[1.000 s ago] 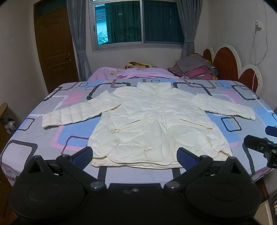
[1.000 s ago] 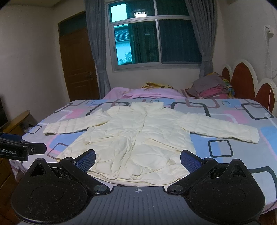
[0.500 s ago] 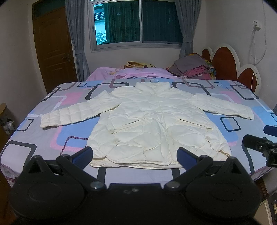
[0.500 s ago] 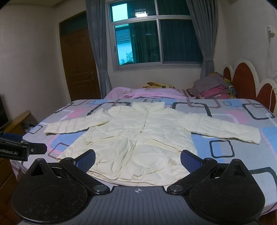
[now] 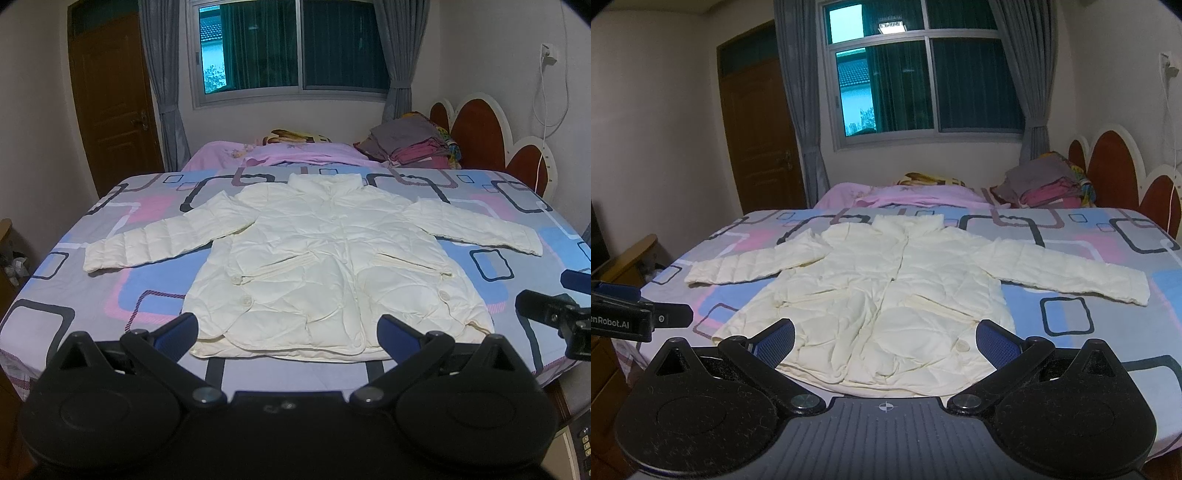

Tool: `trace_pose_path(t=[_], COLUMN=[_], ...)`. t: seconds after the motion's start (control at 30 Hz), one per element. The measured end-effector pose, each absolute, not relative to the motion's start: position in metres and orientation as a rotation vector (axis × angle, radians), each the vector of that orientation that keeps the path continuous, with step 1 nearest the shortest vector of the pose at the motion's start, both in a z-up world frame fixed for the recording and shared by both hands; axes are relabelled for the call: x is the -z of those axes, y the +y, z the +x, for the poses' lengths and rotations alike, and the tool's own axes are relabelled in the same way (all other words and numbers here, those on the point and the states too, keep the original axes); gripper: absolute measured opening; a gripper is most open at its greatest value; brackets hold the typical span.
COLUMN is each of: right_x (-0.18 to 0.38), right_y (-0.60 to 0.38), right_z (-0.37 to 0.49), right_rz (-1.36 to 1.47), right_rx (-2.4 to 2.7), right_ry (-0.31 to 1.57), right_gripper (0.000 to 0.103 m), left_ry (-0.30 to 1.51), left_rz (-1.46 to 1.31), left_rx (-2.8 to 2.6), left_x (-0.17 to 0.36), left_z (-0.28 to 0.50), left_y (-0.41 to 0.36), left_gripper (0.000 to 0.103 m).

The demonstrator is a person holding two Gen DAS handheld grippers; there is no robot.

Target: Fold large clothes

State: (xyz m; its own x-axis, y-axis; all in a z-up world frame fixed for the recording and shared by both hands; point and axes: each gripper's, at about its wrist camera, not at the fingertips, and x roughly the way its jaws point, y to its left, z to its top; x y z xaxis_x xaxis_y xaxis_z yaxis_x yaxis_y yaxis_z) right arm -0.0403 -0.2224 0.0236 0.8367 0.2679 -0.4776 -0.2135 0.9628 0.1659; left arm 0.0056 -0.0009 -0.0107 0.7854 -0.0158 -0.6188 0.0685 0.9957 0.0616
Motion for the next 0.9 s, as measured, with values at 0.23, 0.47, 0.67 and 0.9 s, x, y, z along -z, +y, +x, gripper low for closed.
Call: trace_pose_path(t=[0.23,0.47,0.67,0.9], right_x=[-0.021,-0.017,-0.012,-0.001], right_y=[-0.223,-0.228,-0.227,-0.224], right_z=[-0.037,-0.024,-0.005,0.033], right_rz=[0.115,0.122,0.122,0.144], right_rx=[-0.246,-0.224,-0.199,-0.155], right_ry=[0.526,0.545,0.563,0.595], right_gripper=[0.103,0.103,0.103,0.103], left_ry=[0.674,0.687,0.707,0.725], left_rz=[0.081,0.077,0.073,0.085], left_rx=[0.041,0.035,0.038,0.047], left_x=[0.013,0.018,0.021,0.029], left_z=[0.011,0.028,0.053,0.095], left_y=[-0.001,0.001,0.009,0.017], left_gripper=[0.103,0.103,0.103,0.103])
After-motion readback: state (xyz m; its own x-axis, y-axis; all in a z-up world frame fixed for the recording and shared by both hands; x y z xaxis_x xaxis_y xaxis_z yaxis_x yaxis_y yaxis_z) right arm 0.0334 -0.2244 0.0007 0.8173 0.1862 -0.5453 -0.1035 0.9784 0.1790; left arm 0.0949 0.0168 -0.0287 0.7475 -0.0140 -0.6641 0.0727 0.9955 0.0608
